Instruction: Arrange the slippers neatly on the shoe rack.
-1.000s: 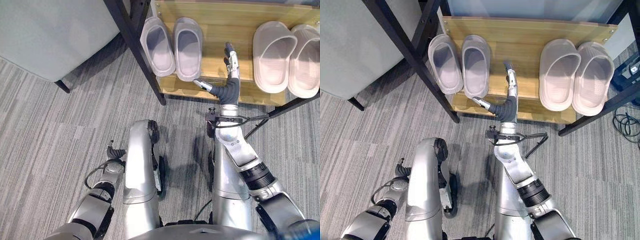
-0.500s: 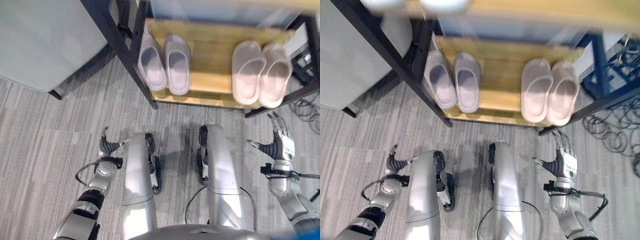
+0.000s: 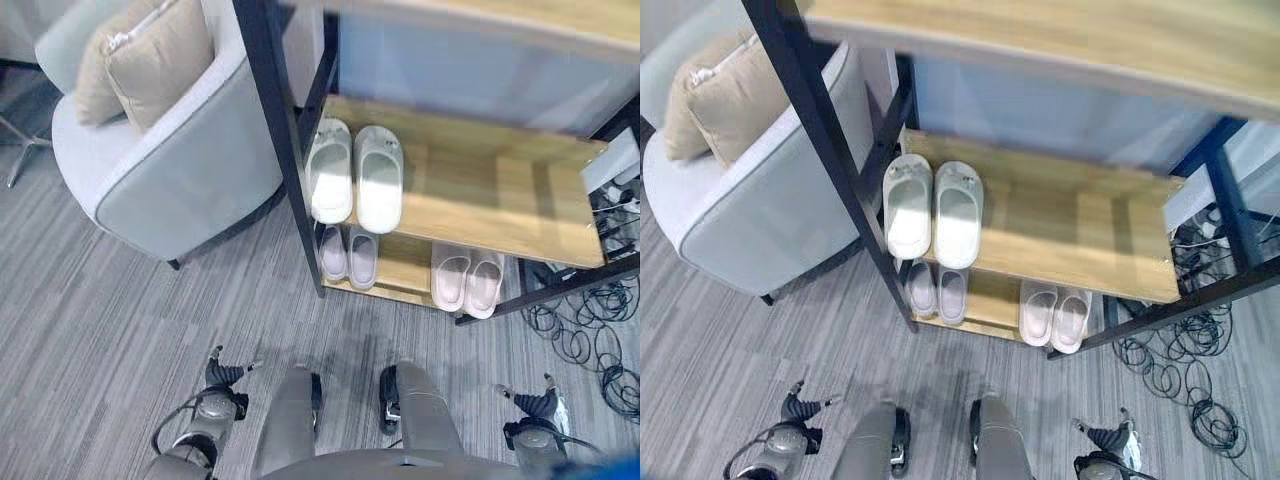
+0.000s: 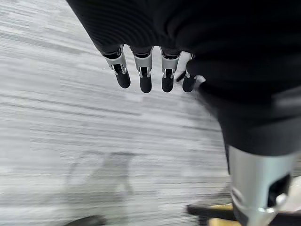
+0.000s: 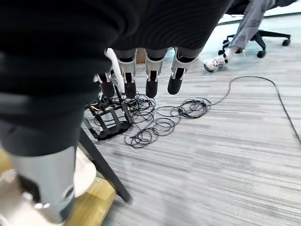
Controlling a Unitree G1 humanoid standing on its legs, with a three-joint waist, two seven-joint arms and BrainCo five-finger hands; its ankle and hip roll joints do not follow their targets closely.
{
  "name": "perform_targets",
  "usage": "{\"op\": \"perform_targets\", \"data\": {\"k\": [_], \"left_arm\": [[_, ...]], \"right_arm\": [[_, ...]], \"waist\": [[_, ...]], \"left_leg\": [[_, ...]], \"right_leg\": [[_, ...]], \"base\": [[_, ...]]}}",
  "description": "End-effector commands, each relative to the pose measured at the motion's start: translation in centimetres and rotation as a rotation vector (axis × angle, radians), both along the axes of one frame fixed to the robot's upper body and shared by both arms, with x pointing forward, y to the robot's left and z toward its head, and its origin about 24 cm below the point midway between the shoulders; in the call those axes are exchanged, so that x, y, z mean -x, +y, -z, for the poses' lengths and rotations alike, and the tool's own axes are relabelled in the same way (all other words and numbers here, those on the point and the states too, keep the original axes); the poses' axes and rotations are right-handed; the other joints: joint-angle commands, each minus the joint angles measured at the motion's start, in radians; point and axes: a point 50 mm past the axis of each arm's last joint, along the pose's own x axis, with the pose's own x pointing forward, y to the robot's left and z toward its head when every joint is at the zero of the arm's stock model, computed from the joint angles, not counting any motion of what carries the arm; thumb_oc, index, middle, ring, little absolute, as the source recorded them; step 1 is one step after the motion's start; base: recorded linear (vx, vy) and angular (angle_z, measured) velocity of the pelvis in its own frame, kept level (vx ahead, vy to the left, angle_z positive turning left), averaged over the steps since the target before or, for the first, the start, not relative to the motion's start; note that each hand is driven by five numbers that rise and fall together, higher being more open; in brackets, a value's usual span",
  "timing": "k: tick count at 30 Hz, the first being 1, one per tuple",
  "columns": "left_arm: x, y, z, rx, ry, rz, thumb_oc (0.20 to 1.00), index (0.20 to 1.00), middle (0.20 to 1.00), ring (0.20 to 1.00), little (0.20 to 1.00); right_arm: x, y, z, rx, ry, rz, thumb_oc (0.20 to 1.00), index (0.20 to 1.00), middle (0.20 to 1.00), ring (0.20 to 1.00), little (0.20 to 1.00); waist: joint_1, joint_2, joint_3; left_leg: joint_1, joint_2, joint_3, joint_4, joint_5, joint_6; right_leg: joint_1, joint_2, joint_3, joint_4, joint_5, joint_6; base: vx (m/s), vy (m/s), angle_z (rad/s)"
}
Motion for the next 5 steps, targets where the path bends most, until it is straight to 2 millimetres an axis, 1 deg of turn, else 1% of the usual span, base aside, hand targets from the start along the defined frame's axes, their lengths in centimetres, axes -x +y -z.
{"op": "perform_targets", "data": {"k": [1,3,4,5], "left_arm": [[-0.7,-0.1,-0.2,0.031,-0.012,-0.004,1.000,1.000,1.000,1.000,1.000],[0.5,-0.3,0.5,0.041,0.037,-0.005,1.000,1.000,1.000,1.000,1.000],[1.5,-0.9,1.1,0.063,0.083,0.012,1.000,1.000,1.000,1.000,1.000],[2.0,-1.1,1.4,0.073,0.105,0.015,1.000,1.000,1.000,1.000,1.000]], "right_arm": [[-0.2,-1.3,-0.3,-0.028,0.035,0.019,1.000,1.000,1.000,1.000,1.000],[1.0,-1.4,0.1,-0.061,0.075,0.059,1.000,1.000,1.000,1.000,1.000],[2.3,-1.1,0.5,-0.096,0.134,0.073,1.000,1.000,1.000,1.000,1.000],[2.6,-1.2,0.5,-0.099,0.148,0.069,1.000,1.000,1.000,1.000,1.000]], "waist": [[-0.006,0.006,0.054],[-0.008,0.011,0.033],[-0.007,0.015,0.010],[-0.007,0.018,-0.003]], "left_leg": [[0.019,0.023,-0.040,-0.038,0.040,-0.007],[0.116,0.023,-0.027,-0.155,0.096,-0.019],[0.195,0.024,-0.014,-0.253,0.125,-0.027],[0.235,0.024,-0.010,-0.304,0.144,-0.031]], "right_leg": [[0.038,-0.020,-0.016,-0.068,0.114,0.031],[0.111,-0.009,-0.022,-0.156,0.159,0.044],[0.175,0.002,-0.025,-0.243,0.183,0.051],[0.202,0.007,-0.023,-0.277,0.195,0.054]], "base": [[0.25,-0.065,0.03],[0.21,-0.072,-0.08],[0.16,-0.083,-0.14],[0.18,-0.101,-0.19]]}}
